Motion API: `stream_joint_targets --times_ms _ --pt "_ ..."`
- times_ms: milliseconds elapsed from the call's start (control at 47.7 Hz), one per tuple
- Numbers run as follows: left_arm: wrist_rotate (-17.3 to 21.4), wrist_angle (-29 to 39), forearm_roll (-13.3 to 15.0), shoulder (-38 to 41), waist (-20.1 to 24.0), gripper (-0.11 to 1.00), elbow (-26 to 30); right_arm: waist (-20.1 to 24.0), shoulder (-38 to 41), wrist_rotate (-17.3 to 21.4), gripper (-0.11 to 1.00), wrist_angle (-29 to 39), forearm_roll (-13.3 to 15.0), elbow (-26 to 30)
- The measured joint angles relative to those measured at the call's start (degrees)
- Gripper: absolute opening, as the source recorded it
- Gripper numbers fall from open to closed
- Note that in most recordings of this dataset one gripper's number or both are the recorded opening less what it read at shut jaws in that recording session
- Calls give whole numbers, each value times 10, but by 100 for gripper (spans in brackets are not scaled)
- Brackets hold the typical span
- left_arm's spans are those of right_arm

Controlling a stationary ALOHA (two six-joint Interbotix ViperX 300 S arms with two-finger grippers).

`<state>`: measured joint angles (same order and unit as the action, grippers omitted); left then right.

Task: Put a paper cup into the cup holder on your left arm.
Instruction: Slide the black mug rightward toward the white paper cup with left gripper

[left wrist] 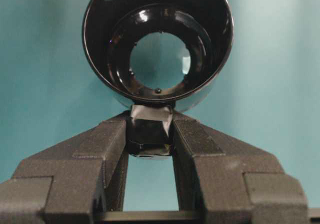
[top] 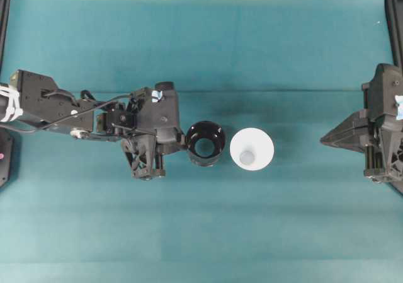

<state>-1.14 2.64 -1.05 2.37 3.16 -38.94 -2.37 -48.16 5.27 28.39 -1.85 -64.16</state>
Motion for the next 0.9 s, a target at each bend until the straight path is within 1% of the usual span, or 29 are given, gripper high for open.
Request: stream_joint_targets --times_ms 566,901 --pt "0 -10 0 12 4 30 4 0 0 0 -2 0 0 0" --pt "-4 -11 0 20 2 30 19 -1 0 0 -2 0 0 0"
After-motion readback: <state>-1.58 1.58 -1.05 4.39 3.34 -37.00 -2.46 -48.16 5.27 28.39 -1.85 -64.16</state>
